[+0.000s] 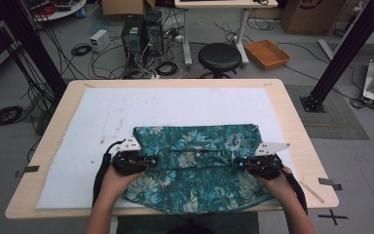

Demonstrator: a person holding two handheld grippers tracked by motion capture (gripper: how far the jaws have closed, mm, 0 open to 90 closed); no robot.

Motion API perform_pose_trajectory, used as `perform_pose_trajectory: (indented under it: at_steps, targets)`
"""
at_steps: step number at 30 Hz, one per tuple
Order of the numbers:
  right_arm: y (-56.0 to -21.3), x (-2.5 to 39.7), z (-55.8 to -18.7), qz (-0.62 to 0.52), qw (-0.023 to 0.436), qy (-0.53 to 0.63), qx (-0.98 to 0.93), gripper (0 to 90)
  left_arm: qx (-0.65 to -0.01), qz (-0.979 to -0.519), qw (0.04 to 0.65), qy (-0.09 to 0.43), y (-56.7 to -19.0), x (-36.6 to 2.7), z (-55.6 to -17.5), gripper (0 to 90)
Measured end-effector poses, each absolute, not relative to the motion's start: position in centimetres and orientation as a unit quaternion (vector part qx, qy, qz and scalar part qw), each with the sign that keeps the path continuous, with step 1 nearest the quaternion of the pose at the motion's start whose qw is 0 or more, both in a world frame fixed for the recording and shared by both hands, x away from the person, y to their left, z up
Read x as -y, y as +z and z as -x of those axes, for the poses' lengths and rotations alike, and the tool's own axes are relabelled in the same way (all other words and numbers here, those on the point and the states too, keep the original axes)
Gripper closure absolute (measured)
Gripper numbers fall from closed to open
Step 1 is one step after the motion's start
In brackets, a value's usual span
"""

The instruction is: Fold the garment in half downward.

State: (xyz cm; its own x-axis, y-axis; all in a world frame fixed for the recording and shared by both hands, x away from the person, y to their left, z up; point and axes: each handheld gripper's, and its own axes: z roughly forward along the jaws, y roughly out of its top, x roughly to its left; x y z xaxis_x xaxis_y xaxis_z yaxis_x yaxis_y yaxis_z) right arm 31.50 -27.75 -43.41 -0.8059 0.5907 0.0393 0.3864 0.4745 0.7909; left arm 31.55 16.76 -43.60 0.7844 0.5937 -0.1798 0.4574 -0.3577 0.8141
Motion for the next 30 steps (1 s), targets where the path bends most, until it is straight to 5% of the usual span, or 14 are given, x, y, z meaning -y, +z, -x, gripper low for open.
perform_pose_trajectory:
  at_steps: [4, 7, 10, 15, 24, 30]
  targets:
    - [-43.8, 27.9, -30.2, -0.28, 0.122, 0.423, -0.853, 88.4, -0.318, -0.818, 0.474, 0.07, -44.2, -16.8, -30.4, 84.7]
    - [-43.8, 28.3, -30.0, -0.293, 0.124, 0.434, -0.843, 68.2, -0.332, -0.804, 0.486, 0.083, -44.2, -17.1, -30.4, 66.0]
    - [-43.6, 28.9, -30.6, -0.315, 0.119, 0.45, -0.827, 61.4, -0.348, -0.783, 0.506, 0.099, -44.0, -17.1, -30.7, 53.4]
    - [-43.2, 29.1, -32.2, -0.34, 0.104, 0.474, -0.805, 58.7, -0.344, -0.785, 0.506, 0.098, -43.8, -15.7, -31.5, 48.0]
    - [-43.5, 26.7, -34.7, -0.34, 0.068, 0.449, -0.824, 58.3, -0.337, -0.808, 0.473, 0.095, -44.2, -13.6, -32.3, 51.8]
    - [-44.5, 26.7, -34.7, -0.334, 0.052, 0.421, -0.842, 80.2, -0.316, -0.834, 0.445, 0.083, -44.3, -13.3, -31.8, 75.8]
